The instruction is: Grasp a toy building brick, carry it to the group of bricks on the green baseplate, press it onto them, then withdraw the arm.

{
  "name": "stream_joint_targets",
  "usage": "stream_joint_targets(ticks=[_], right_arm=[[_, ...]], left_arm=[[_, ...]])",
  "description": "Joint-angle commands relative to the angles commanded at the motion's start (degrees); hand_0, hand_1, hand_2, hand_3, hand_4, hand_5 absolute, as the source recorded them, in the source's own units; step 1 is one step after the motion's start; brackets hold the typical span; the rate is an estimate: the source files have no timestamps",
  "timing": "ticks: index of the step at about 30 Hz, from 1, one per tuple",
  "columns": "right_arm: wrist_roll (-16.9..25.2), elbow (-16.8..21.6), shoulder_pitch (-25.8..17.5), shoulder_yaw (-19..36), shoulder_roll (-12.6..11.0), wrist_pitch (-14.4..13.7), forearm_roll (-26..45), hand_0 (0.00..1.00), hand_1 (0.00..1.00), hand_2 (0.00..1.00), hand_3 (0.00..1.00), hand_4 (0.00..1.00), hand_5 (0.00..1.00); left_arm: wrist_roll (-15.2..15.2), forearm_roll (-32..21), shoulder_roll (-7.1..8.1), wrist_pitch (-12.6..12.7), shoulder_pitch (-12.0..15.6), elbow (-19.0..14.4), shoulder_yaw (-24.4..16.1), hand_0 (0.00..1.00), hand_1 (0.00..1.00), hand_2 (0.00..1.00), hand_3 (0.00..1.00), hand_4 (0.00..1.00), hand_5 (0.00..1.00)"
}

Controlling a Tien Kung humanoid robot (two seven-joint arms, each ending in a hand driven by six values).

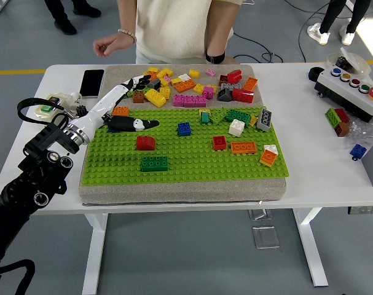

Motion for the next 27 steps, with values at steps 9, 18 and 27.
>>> stream_joint_targets(ticks=[9,18,27], right_arm=[[0.17,0.0,0.03,0.03,0.03,0.0,0.13,0.754,0.673,0.722,0.646,0.919,0.504],[0.19,0.0,0.02,0.13,0.0,0.09,0.2,0.754,0.673,0.722,0.644,0.918,0.504],[0.26,0.0,-0.02,0.19,0.0,0.15,0.25,0.754,0.673,0.722,0.645,0.919,0.503]], left_arm=[[-0.18,-2.22,-0.16,2.6,-0.04,0.38,-0.05,0.877,0.796,0.758,0.767,0.998,0.266],[-0.61,-5.3,-0.4,6.84,-0.18,0.86,-0.16,0.78,0.718,0.655,0.647,0.998,0.24],[-1.15,-7.92,-0.55,10.35,-0.2,0.92,0.13,0.65,0.593,0.584,0.547,0.998,0.079]])
